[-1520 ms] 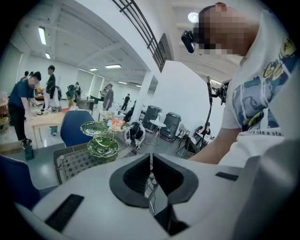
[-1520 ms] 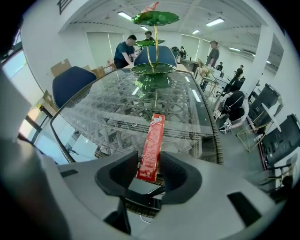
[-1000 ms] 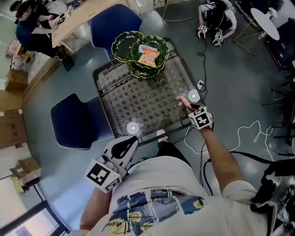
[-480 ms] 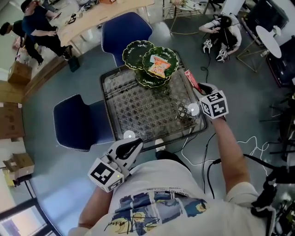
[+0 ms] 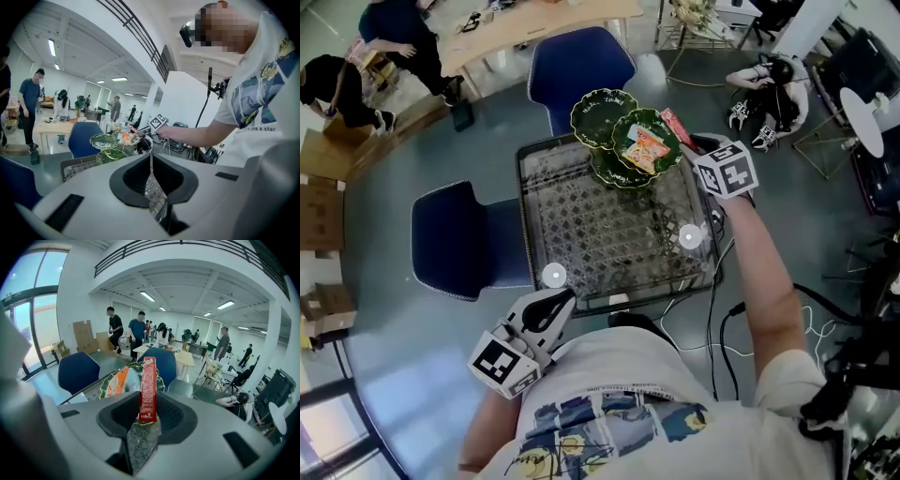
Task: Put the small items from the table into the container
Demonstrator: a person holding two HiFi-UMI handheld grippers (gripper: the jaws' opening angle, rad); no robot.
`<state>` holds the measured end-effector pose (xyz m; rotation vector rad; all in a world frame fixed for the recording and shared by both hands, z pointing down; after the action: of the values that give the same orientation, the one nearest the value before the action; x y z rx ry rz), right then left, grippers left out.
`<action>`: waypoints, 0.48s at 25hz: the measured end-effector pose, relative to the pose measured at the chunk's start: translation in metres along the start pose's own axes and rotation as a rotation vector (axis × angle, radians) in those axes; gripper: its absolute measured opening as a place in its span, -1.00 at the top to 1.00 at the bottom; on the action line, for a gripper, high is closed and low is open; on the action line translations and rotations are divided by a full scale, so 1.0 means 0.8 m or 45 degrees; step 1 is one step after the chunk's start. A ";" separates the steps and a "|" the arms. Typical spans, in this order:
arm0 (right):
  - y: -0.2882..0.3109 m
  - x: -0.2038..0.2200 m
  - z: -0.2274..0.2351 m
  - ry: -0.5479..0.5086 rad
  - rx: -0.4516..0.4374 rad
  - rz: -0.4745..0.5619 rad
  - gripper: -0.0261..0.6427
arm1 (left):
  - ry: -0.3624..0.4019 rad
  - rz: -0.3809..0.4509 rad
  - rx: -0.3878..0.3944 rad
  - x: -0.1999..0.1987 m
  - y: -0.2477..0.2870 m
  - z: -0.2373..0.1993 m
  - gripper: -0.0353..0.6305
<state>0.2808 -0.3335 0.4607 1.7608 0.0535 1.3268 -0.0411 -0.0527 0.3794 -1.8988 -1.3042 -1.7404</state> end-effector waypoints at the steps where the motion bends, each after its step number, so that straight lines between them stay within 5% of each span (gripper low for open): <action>1: 0.009 -0.008 0.002 -0.009 -0.015 -0.012 0.59 | -0.008 0.001 -0.013 -0.001 -0.002 -0.004 0.86; 12: 0.073 -0.027 0.006 -0.023 -0.142 -0.110 0.59 | -0.077 0.008 -0.105 0.009 -0.016 -0.025 0.86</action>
<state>0.2487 -0.3822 0.4832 1.6579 0.0440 1.2279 -0.0646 -0.0560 0.3862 -2.0131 -1.2636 -1.7726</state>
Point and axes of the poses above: the fingertips, and each gripper's own axes: y forward along the fingers, z to its right, x out of its underside, the point moved 6 cm from there along -y, backward along the fingers, and after that the axes turned 5 degrees about -x, right-handed, at the moved point
